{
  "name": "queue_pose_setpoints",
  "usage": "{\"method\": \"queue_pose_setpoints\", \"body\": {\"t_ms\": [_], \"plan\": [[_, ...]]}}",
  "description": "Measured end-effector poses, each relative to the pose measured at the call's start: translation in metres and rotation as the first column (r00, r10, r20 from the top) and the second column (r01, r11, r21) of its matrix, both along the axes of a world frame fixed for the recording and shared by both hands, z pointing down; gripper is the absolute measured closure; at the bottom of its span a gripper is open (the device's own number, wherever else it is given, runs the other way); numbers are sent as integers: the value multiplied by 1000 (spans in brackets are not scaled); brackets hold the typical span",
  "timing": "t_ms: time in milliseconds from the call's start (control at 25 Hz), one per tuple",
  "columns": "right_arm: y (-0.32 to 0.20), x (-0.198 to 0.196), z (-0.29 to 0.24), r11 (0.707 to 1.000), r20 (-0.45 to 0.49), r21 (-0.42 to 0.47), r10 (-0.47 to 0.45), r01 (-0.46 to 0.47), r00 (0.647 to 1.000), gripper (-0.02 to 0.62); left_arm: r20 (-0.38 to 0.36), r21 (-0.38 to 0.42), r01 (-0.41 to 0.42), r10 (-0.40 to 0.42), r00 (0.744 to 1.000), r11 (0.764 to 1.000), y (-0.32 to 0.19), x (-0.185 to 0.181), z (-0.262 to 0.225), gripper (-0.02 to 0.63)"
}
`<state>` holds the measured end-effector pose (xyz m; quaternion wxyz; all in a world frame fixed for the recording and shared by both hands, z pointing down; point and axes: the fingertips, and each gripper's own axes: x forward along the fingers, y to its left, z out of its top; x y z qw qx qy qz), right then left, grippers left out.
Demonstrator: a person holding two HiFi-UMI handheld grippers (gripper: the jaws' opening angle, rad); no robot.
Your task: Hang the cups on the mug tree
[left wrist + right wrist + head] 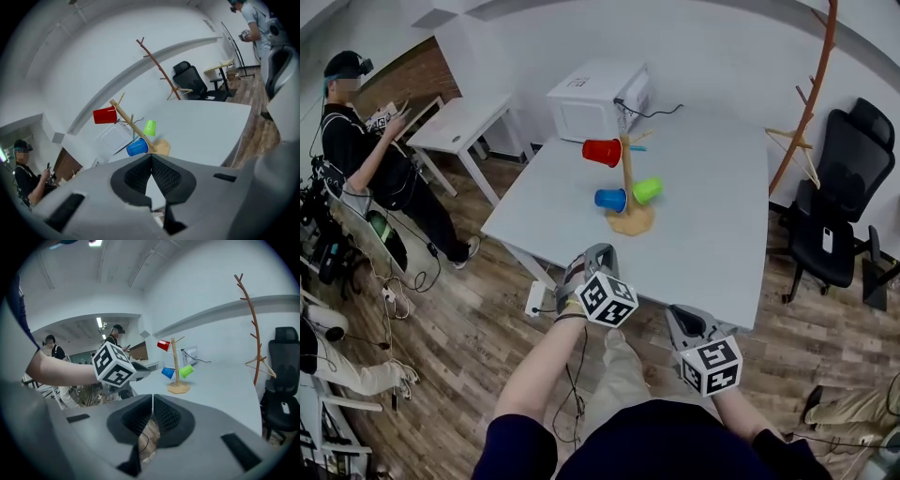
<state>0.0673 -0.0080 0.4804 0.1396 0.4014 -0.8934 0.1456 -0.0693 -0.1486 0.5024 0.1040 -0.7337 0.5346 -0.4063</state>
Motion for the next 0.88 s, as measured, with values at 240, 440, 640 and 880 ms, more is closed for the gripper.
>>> {"method": "queue_pose_setpoints", "body": {"t_ms": [240, 440, 640, 880], "plan": [[8, 2, 0, 1000, 16, -3, -5, 5, 1000, 563, -196, 21, 61, -55, 979, 998, 45, 5, -5, 586], [12, 2, 0, 1000, 30, -5, -10, 10, 999, 563, -339, 19, 113, -100, 936, 993, 75, 4, -12, 586], [13, -2, -1, 1000, 48, -2, -20, 20, 999, 563, -438, 5, 156, -138, 888, 988, 99, 3, -15, 588], [15, -11, -3, 999, 65, -1, -52, 52, 996, 563, -515, -13, 215, -191, 836, 977, 129, -4, -14, 588]]}}
